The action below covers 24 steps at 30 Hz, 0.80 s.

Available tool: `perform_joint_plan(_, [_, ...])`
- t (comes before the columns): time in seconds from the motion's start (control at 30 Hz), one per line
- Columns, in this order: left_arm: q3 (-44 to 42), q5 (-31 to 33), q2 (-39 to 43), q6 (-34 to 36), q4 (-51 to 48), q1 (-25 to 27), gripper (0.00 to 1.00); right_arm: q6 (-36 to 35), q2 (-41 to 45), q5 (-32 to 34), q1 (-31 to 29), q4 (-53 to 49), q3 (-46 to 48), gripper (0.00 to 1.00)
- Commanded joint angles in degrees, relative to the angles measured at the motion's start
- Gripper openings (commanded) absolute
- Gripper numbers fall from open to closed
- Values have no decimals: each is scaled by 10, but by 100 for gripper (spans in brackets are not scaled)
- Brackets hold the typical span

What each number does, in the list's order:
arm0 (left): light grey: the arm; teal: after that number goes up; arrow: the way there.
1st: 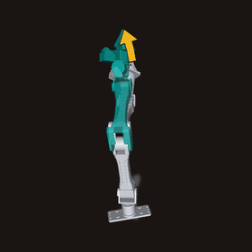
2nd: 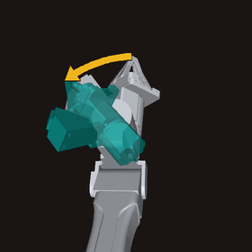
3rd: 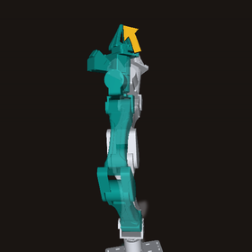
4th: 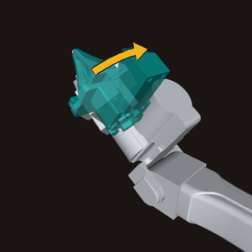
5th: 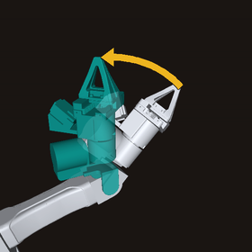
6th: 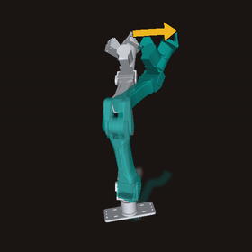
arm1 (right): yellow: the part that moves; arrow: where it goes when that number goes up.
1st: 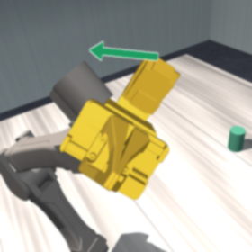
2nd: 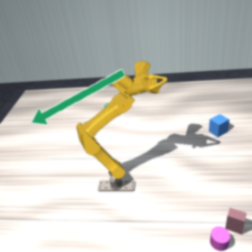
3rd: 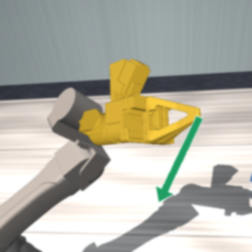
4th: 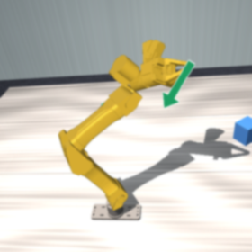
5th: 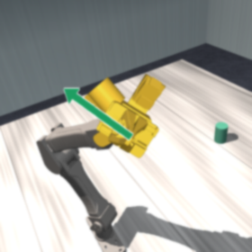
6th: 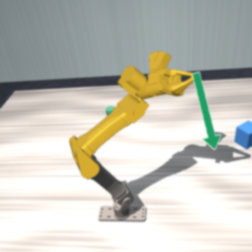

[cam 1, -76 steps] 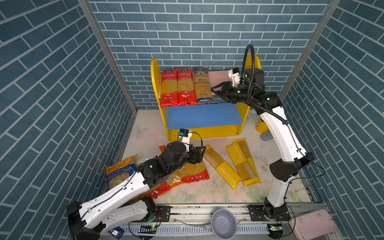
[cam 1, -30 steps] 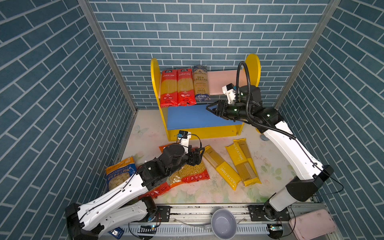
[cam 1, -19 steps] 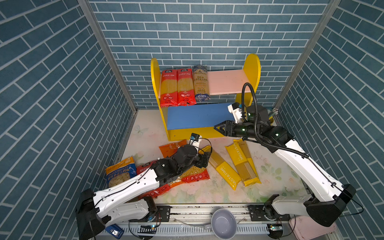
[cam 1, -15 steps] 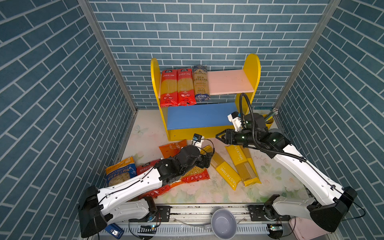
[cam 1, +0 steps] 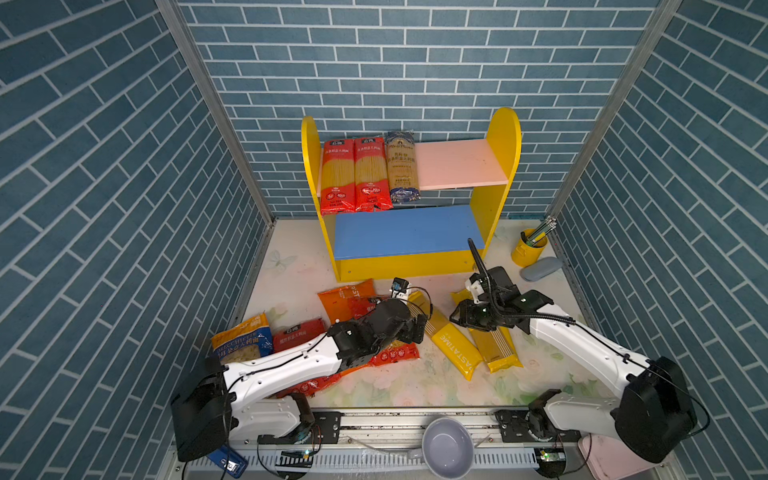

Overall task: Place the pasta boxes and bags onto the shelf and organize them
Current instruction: 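Grasp the yellow PASTATIME pack with the right gripper while the left gripper shifts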

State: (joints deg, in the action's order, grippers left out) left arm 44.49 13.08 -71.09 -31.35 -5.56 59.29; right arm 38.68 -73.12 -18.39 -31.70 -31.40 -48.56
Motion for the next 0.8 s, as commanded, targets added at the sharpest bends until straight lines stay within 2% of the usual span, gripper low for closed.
perform_joint_plan(0.0, [-18, -14, -41, -35, 53, 23, 93, -22, -31, -7, 19, 14, 14, 50])
perform_joint_plan(0.17, [-22, -34, -117, -73, 131, 50, 93, -59, -85, 4, 41, 21, 18, 53])
perform_joint_plan(0.33, [1, -45, -173, -78, 124, 72, 93, -92, -147, -11, 45, 16, 2, 54])
perform_joint_plan(0.43, [1, -46, -195, -85, 124, 83, 93, -86, -161, -11, 45, 28, 5, 54])
perform_joint_plan(0.57, [-22, -43, -204, -103, 155, 83, 93, -44, -167, -48, 39, 70, 31, 52])
perform_joint_plan(0.77, [-35, -40, -203, -117, 153, 76, 93, -13, -145, -71, -15, 61, 44, 51])
